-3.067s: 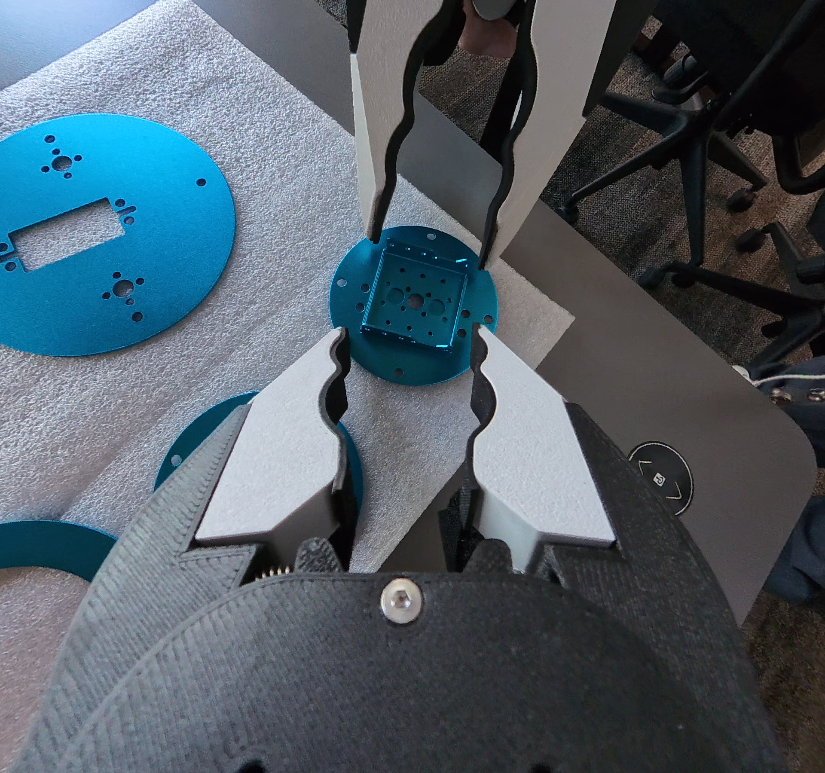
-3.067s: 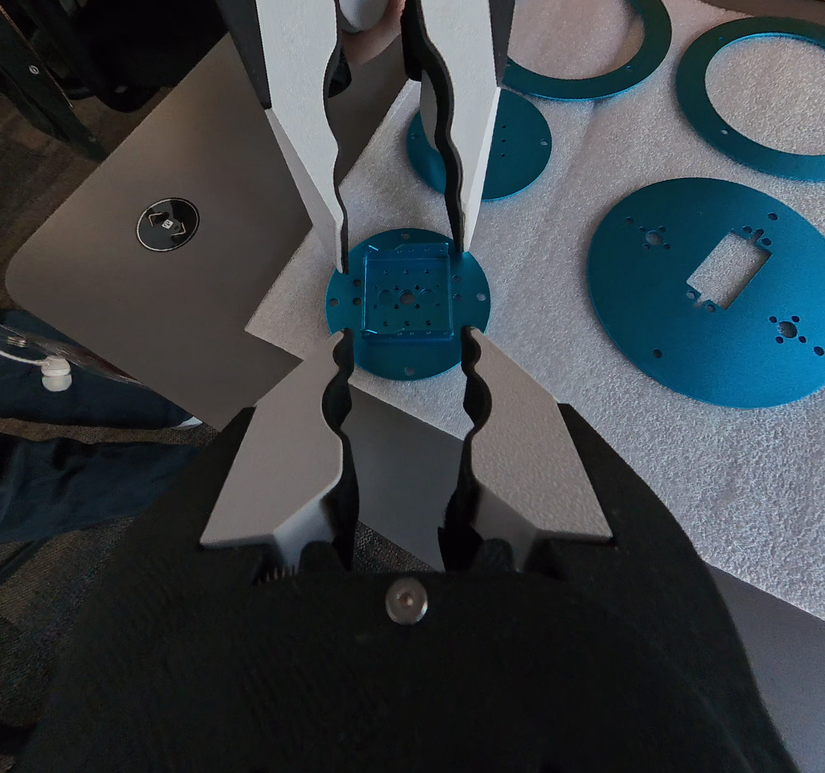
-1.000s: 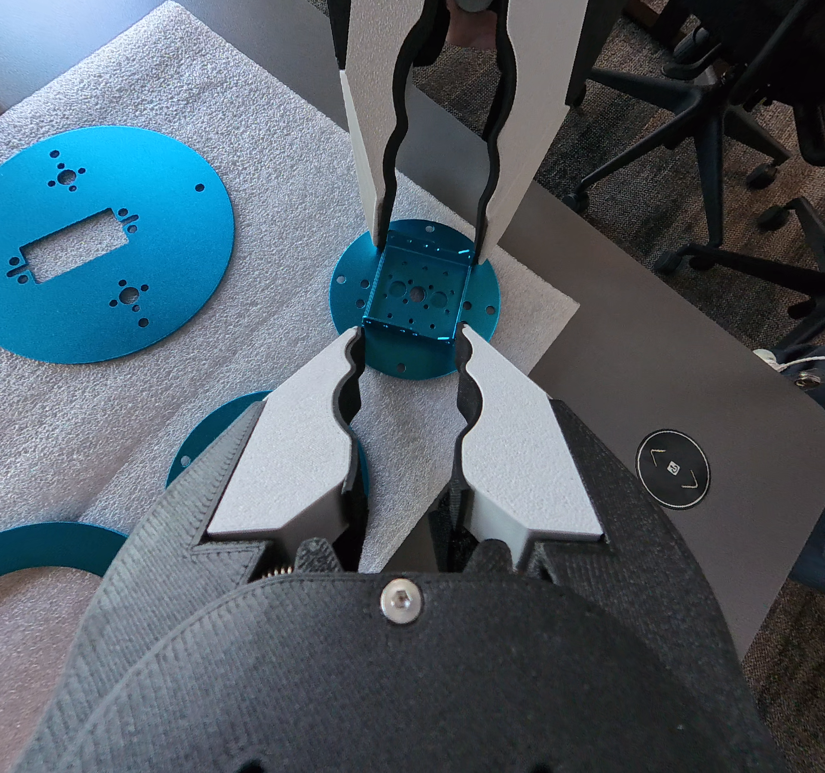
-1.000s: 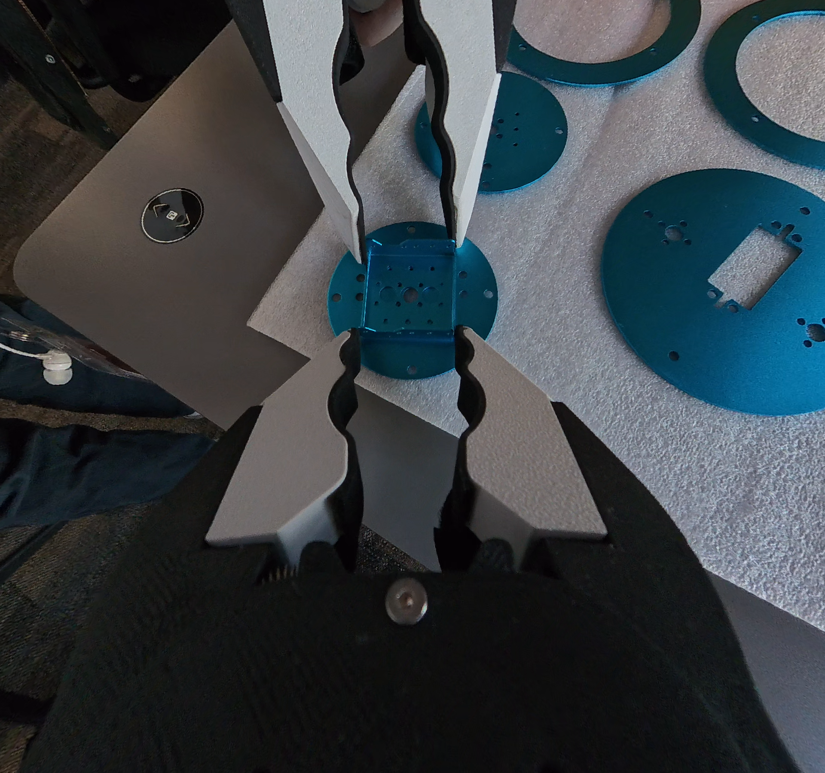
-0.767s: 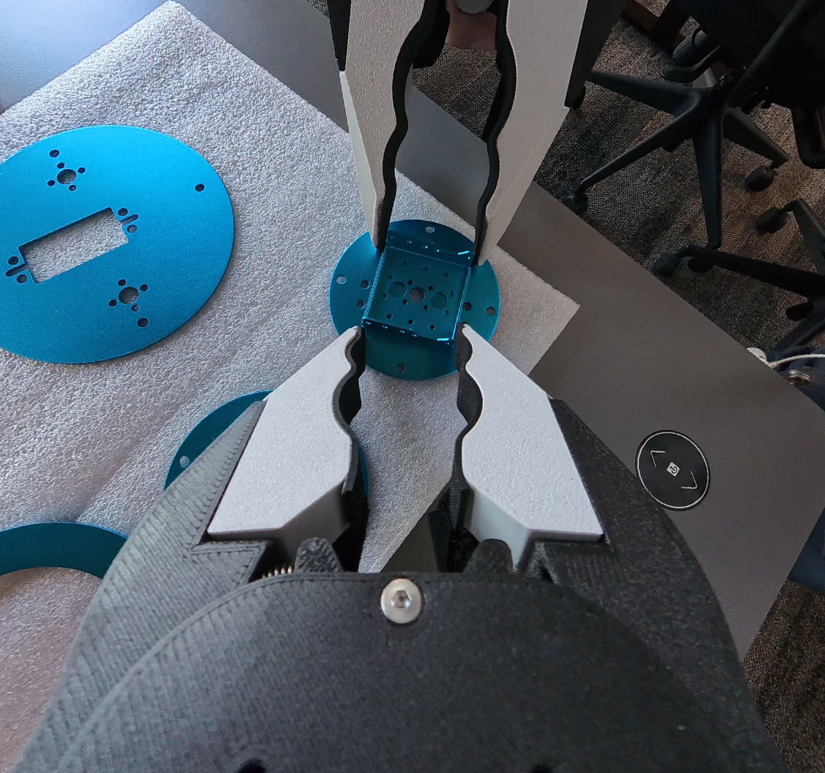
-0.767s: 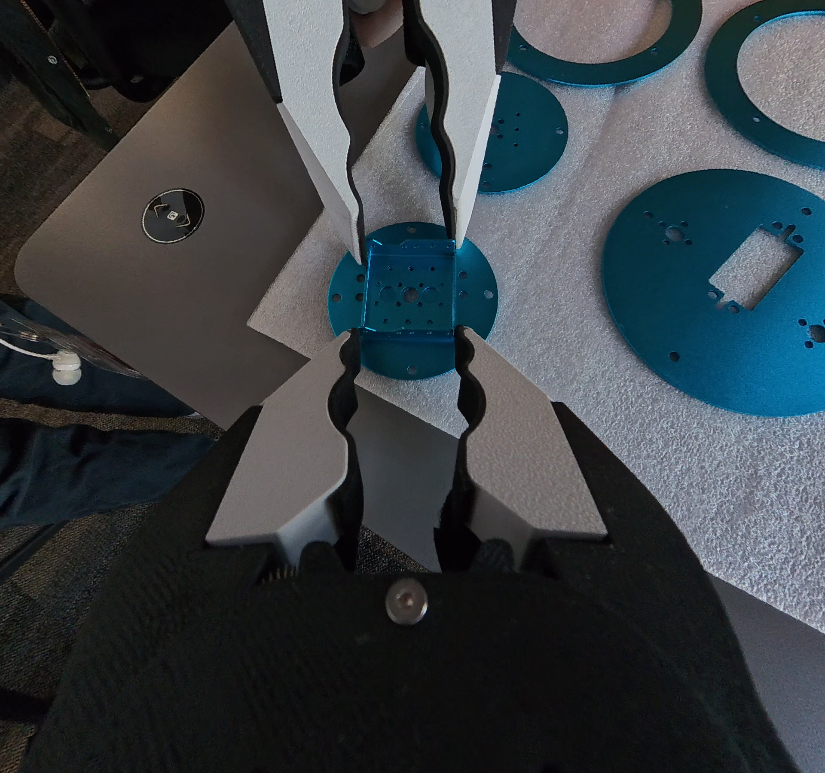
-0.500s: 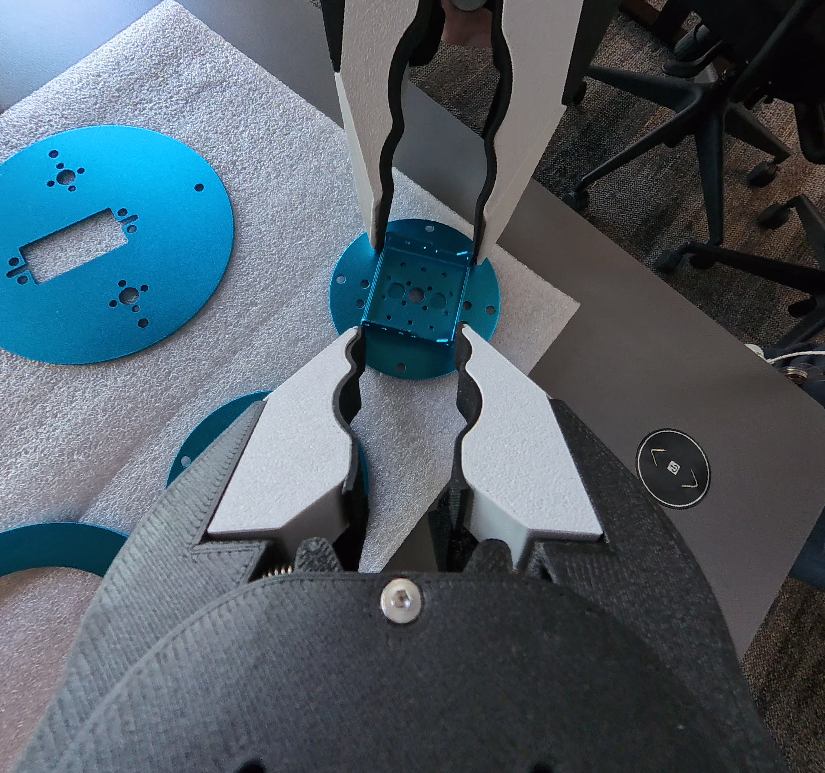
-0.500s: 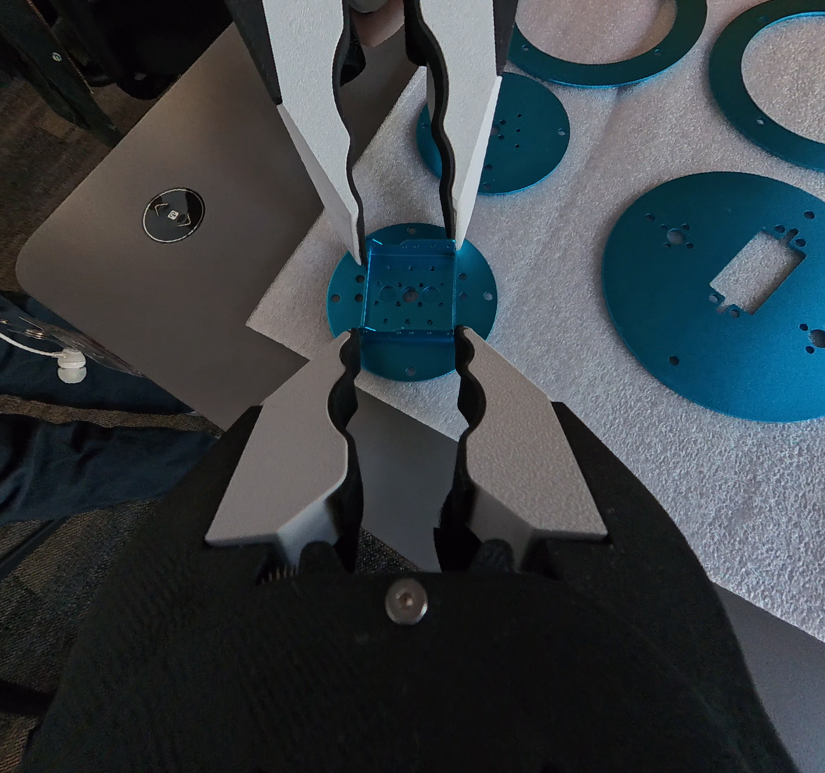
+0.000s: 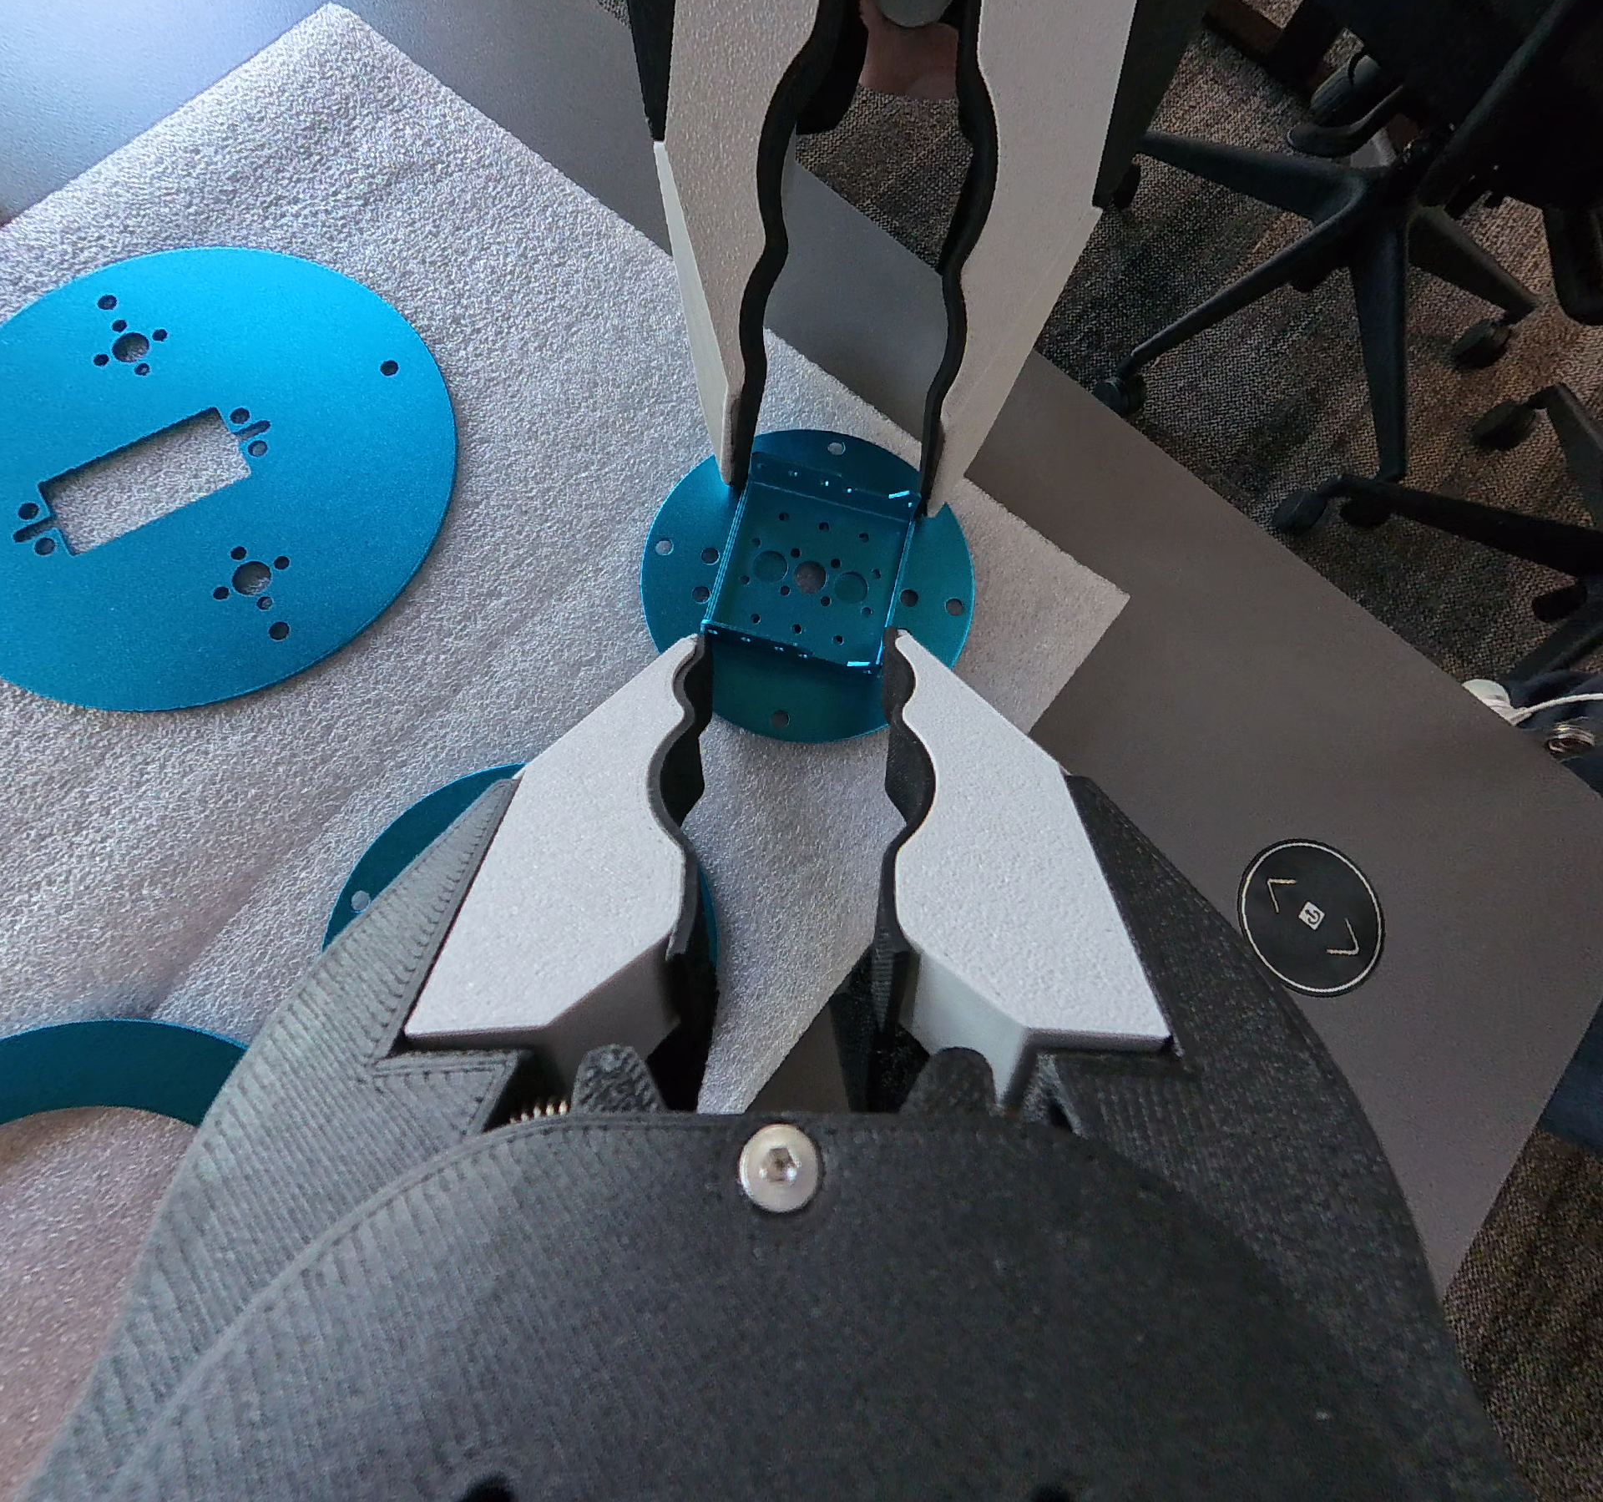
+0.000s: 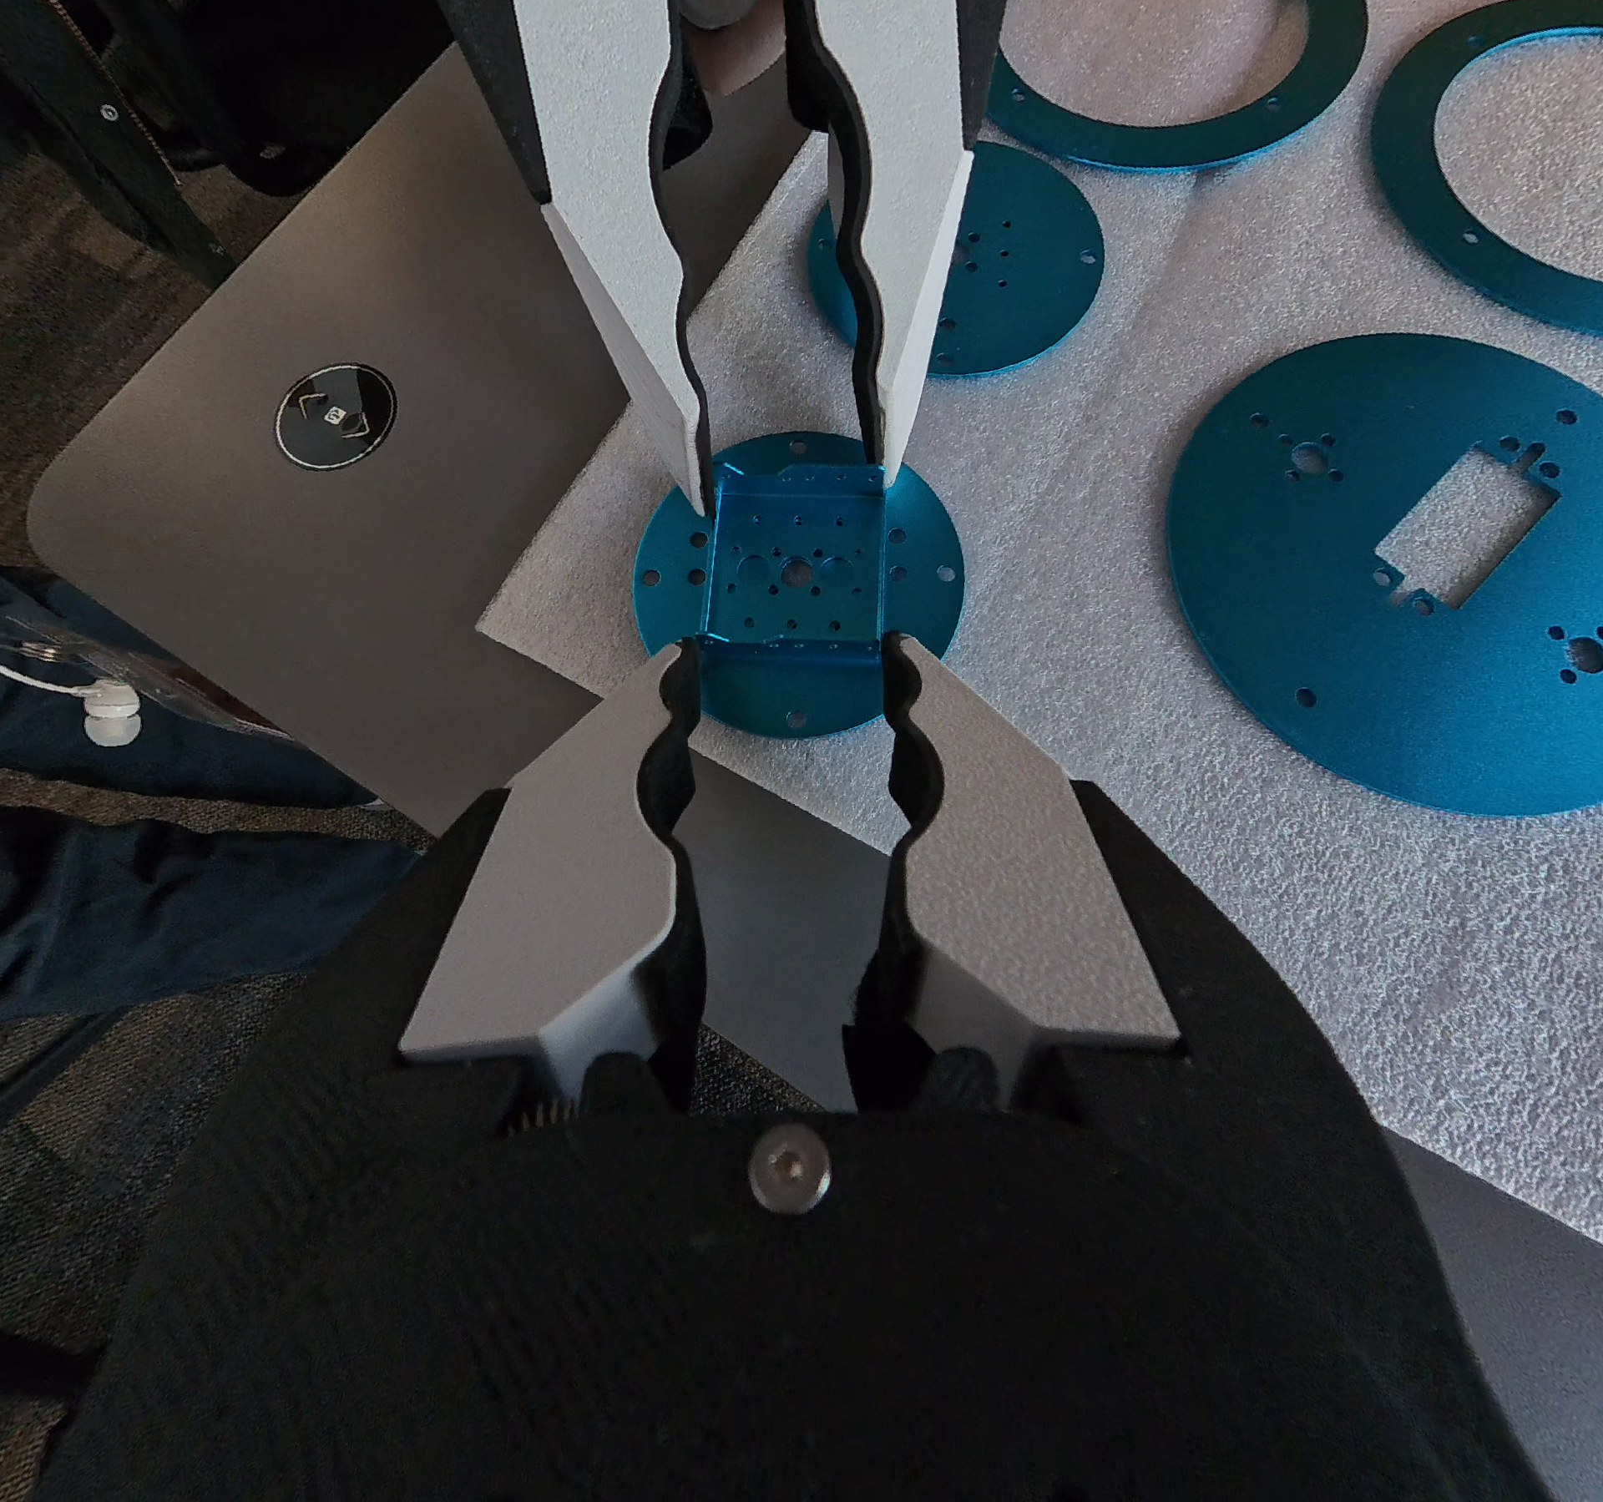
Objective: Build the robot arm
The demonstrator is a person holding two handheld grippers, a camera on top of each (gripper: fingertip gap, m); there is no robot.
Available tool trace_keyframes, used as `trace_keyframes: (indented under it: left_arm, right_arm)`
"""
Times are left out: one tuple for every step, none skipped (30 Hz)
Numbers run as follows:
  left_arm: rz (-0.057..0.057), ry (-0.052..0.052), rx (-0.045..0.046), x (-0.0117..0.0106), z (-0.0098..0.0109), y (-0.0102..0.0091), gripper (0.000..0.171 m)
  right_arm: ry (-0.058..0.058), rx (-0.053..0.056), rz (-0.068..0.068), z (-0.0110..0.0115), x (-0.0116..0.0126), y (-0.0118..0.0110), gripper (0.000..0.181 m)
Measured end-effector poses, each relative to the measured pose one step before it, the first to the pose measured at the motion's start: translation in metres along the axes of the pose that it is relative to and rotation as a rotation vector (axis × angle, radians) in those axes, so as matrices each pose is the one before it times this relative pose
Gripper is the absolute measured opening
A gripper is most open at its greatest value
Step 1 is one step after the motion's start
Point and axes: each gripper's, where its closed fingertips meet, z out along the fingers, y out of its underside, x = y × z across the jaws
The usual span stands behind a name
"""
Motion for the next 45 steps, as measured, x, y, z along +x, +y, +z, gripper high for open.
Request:
trace_keyframes:
  left_arm:
    - [-0.0006, -0.0008, 0.00052, -0.00007, 0.00004, -0.00007, 0.038]
    - [-0.0006, -0.0004, -0.00008, 0.00006, -0.00004, 0.00005, 0.038]
    - [-0.0004, -0.0005, -0.00004, 0.00012, -0.00007, 0.00009, 0.038]
    - [0.0002, -0.0011, 0.00011, 0.00011, 0.00006, -0.00004, 0.038]
    - [0.0006, -0.0008, -0.00006, -0.00001, 0.00002, 0.0, 0.038]
    - [0.0003, -0.0002, -0.00016, 0.00001, 0.00005, -0.00003, 0.038]
    - [-0.0003, -0.0003, -0.00025, -0.00012, 0.00005, -0.00018, 0.038]
    - [-0.0009, -0.0003, -0.00018, -0.00023, 0.00009, -0.0001, 0.037]
    - [-0.0011, -0.0006, 0.00017, -0.00011, 0.00015, -0.00017, 0.037]
    - [-0.0012, -0.0006, 0.00084, -0.00012, 0.00019, -0.00026, 0.037]
    - [-0.0017, 0.0007, 0.00112, 0.00017, 0.00025, -0.00018, 0.038]
    - [-0.0013, -0.0008, 0.00086, 0.00004, 0.00012, -0.00018, 0.038]
    - [-0.0005, -0.0012, 0.00113, 0.0, 0.00011, -0.00017, 0.038]
    - [-0.0011, 0.0007, 0.00145, 0.00046, 0.00015, -0.00022, 0.039]
    - [-0.0012, -0.0018, 0.00156, 0.00008, 0.00007, -0.00002, 0.039]
    - [-0.0002, -0.0023, 0.00125, -0.00009, 0.00015, -0.00007, 0.039]
    - [-0.0003, -0.0007, 0.00069, 0.00014, 0.00004, -0.00006, 0.039]
    - [-0.0006, 0.0008, 0.00046, 0.00029, 0.00006, -0.00008, 0.039]
    - [-0.0004, 0.0006, -0.00012, 0.00012, -0.00001, 0.00002, 0.039]
    - [0.0006, -0.0007, -0.00111, -0.00007, -0.00009, 0.00003, 0.04]
    - [0.0015, -0.0017, -0.0013, -0.00024, -0.00034, 0.00001, 0.041]
    - [0.0001, 0.0003, 0.00021, -0.0001, -0.00045, -0.00015, 0.041]
    - [-0.0024, 0.001, 0.00181, 0.00003, -0.00076, -0.00026, 0.042]
    - [-0.0036, -0.0011, 0.00319, -0.00026, -0.00133, -0.00038, 0.043]
    - [-0.0035, -0.0019, 0.00515, 0.00001, -0.00204, -0.0005, 0.043]
    - [-0.0052, -0.0042, 0.00767, 0.0, -0.00328, -0.00061, 0.044]
    - [-0.0101, -0.0101, 0.01424, -0.0001, -0.00513, -0.00157, 0.044]
    - [-0.0175, -0.0179, 0.0255, -0.00017, -0.00754, -0.00328, 0.044]
    - [-0.0256, -0.0243, 0.03883, 0.00019, -0.01026, -0.00538, 0.044]
    - [-0.0333, -0.0298, 0.04957, 0.00073, -0.01255, -0.00718, 0.043]
    - [-0.0406, -0.0308, 0.05021, 0.00182, -0.01405, -0.00761, 0.044]
    - [-0.0459, -0.0282, 0.04342, 0.00308, -0.01498, -0.00732, 0.048]
    - [-0.0495, -0.0291, 0.04002, 0.00418, -0.01587, -0.00766, 0.051]
    - [-0.0471, -0.0285, 0.04313, 0.00517, -0.01705, -0.00897, 0.052]
    - [-0.0355, -0.0265, 0.04398, 0.006, -0.01831, -0.01024, 0.052]
    - [-0.0237, -0.0289, 0.0428, 0.00579, -0.01901, -0.01173, 0.052]
    - [-0.0149, -0.0297, 0.04258, 0.00519, -0.01909, -0.0135, 0.053]
    - [-0.0094, -0.0262, 0.03986, 0.00499, -0.0184, -0.01518, 0.055]
    - [-0.0098, -0.0144, 0.03683, 0.0059, -0.01701, -0.01619, 0.058]
    - [-0.0046, 0.0052, 0.03182, 0.00823, -0.01532, -0.01655, 0.061]
    - [0.0058, 0.0132, 0.02073, 0.00929, -0.01345, -0.0162, 0.064]
    - [0.0069, 0.0111, 0.01224, 0.00895, -0.01189, -0.01572, 0.065]
    - [0.0007, 0.0207, 0.01453, 0.01057, -0.01051, -0.01559, 0.065]
    - [-0.0017, 0.0344, 0.01931, 0.01293, -0.00921, -0.01501, 0.067]
    - [0.0067, 0.0321, 0.01749, 0.013, -0.00777, -0.0135, 0.067]
  right_arm:
    - [0.0017, 0.0014, 0.0004, 0.00003, 0.00014, 0.00001, 0.041]
    - [0.0005, 0.0017, 0.0006, 0.00012, -0.00001, -0.0001, 0.041]
    - [0.0003, 0.0002, -0.0007, 0.00018, 0.00005, -0.00004, 0.041]
    - [0.0001, -0.0006, -0.0003, -0.00004, 0.00006, -0.00006, 0.041]
    - [-0.0013, 0.0003, 0.0016, 0.00009, -0.00003, -0.00013, 0.041]
    - [-0.0014, 0.0009, 0.001, 0.00013, -0.00004, -0.00007, 0.041]
    - [-0.0001, -0.0002, -0.0014, -0.00005, 0.00014, 0.00018, 0.041]
    - [0.0014, -0.0011, -0.0005, -0.00028, 0.00059, 0.00016, 0.041]
    - [-0.0011, -0.0004, 0.0009, -0.0002, 0.00024, 0.00016, 0.041]
    - [-0.0003, -0.001, 0.0, -0.00014, 0.00015, 0.00018, 0.041]
    - [0.002, -0.0005, -0.0003, -0.00021, 0.00031, 0.00022, 0.041]
    - [0.0003, 0.0005, 0.0002, -0.00016, -0.00005, -0.00002, 0.041]
    - [-0.0007, 0.0035, -0.0004, 0.00005, -0.00037, -0.00042, 0.042]
    - [-0.0006, 0.0043, -0.0003, 0.00023, -0.00055, -0.00049, 0.043]
    - [0.0022, -0.0031, -0.0008, 0.00057, 0.00013, 0.00083, 0.043]
    - [0.0035, 0.0056, -0.0023, 0.00048, 0.00031, -0.00057, 0.043]
    - [-0.0003, -0.0003, 0.0026, 0.00035, 0.00004, -0.00003, 0.043]
    - [-0.0004, 0.0018, 0.0024, 0.00003, 0.00008, -0.00033, 0.043]
    - [0.0017, 0.0002, 0.0005, 0.00005, 0.0003, 0.00006, 0.043]
    - [0.0007, 0.0017, -0.0007, 0.00001, -0.00005, 0.00001, 0.043]
    - [0.0008, 0.0, -0.002, 0.00019, -0.00015, 0.00013, 0.043]
    - [0.0025, 0.0003, -0.0028, -0.00002, 0.0002, 0.00002, 0.043]
    - [0.0018, 0.0002, 0.0, -0.00009, 0.00009, 0.00008, 0.045]
    - [0.005, 0.0033, 0.0002, -0.0007, 0.00061, -0.00058, 0.047]
    - [0.0072, 0.0102, -0.0004, -0.00153, 0.00044, -0.00171, 0.049]
    - [0.0092, 0.012, 0.0034, -0.00296, 0.00016, -0.00198, 0.05]
    - [0.0206, 0.0152, 0.0058, -0.0047, 0.00066, -0.00252, 0.051]
    - [0.0321, 0.0266, 0.0057, -0.0072, 0.00072, -0.00387, 0.051]
    - [0.0479, 0.043, 0.0119, -0.01009, 0.0011, -0.00675, 0.051]
    - [0.0684, 0.0584, 0.0241, -0.01233, 0.00288, -0.00897, 0.049]
    - [0.0681, 0.0509, 0.0304, -0.01346, 0.00235, -0.00788, 0.047]
    - [0.0626, 0.0245, 0.0269, -0.01388, 0.00096, -0.00469, 0.047]
    - [0.0745, 0.0157, 0.0205, -0.01509, 0.00128, -0.00443, 0.047]
    - [0.0619, 0.0208, 0.0126, -0.01624, -0.0021, -0.00701, 0.047]
    - [0.0453, 0.0138, 0.0024, -0.01687, -0.00529, -0.00921, 0.045]
    - [0.051, 0.0013, 0.0065, -0.0168, -0.00435, -0.0097, 0.043]
    - [0.0441, 0.0064, 0.0254, -0.01661, -0.00525, -0.01117, 0.043]
    - [0.0119, 0.0118, 0.0387, -0.01586, -0.0094, -0.01164, 0.04]
    - [0.0058, -0.006, 0.0228, -0.01555, -0.00987, -0.00953, 0.035]
    - [0.0421, -0.0162, 0.0058, -0.01655, -0.00386, -0.00917, 0.028]
    - [0.053, 0.0105, 0.0134, -0.01803, -0.00134, -0.01431, 0.025]
    - [0.0495, 0.0451, 0.0262, -0.01917, -0.00108, -0.02043, 0.025]
    - [0.055, 0.0633, 0.0239, -0.01852, -0.00017, -0.02318, 0.026]
    - [0.0599, 0.0607, 0.0213, -0.01627, 0.0005, -0.02233, 0.031]
    - [0.0525, 0.0507, 0.0242, -0.01231, -0.00033, -0.01938, 0.047]
